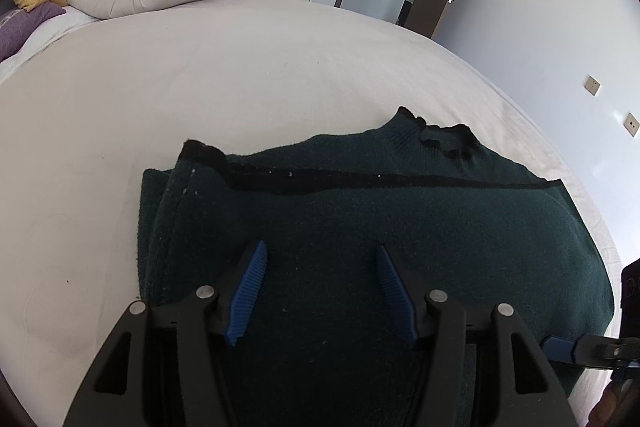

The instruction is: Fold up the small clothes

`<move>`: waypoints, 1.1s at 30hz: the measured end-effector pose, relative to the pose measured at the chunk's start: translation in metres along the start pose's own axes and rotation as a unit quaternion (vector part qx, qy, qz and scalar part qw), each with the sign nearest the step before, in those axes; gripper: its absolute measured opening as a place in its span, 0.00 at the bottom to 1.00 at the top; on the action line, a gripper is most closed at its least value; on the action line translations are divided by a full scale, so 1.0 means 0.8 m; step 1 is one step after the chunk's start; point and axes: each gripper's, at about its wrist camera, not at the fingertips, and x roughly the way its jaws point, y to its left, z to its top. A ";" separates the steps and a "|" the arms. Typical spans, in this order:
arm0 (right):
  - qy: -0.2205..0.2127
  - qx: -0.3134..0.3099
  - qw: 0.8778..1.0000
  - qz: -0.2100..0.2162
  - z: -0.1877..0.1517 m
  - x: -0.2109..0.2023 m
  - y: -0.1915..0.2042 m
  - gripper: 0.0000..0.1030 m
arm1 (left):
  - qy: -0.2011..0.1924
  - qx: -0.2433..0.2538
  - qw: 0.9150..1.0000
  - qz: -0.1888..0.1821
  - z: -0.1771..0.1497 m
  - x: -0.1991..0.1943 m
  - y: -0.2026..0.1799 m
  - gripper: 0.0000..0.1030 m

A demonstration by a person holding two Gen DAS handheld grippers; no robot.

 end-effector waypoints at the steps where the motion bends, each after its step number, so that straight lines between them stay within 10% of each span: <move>1: 0.000 0.008 1.000 -0.004 -0.010 0.001 -0.011 0.35 | -0.001 0.000 1.000 -0.001 -0.001 0.000 0.000 0.59; 12: -0.212 0.099 0.972 0.004 -0.007 -0.154 -0.133 0.32 | -0.002 0.000 1.000 -0.001 -0.001 0.001 0.000 0.59; 15: -0.262 0.124 0.955 0.064 -0.011 -0.182 -0.173 0.30 | 0.000 -0.002 1.000 -0.003 0.000 0.001 0.000 0.59; 19: -0.264 0.097 0.959 0.046 -0.007 -0.173 -0.170 0.30 | 0.019 -0.027 0.999 -0.003 0.001 -0.017 -0.004 0.61; 25: -0.268 0.086 0.958 0.050 -0.004 -0.163 -0.173 0.30 | 0.036 -0.041 0.996 -0.077 -0.037 -0.062 -0.067 0.91; 33: -0.269 0.080 0.959 0.048 -0.003 -0.152 -0.151 0.30 | 0.053 -0.014 0.997 -0.055 -0.060 -0.067 -0.043 0.70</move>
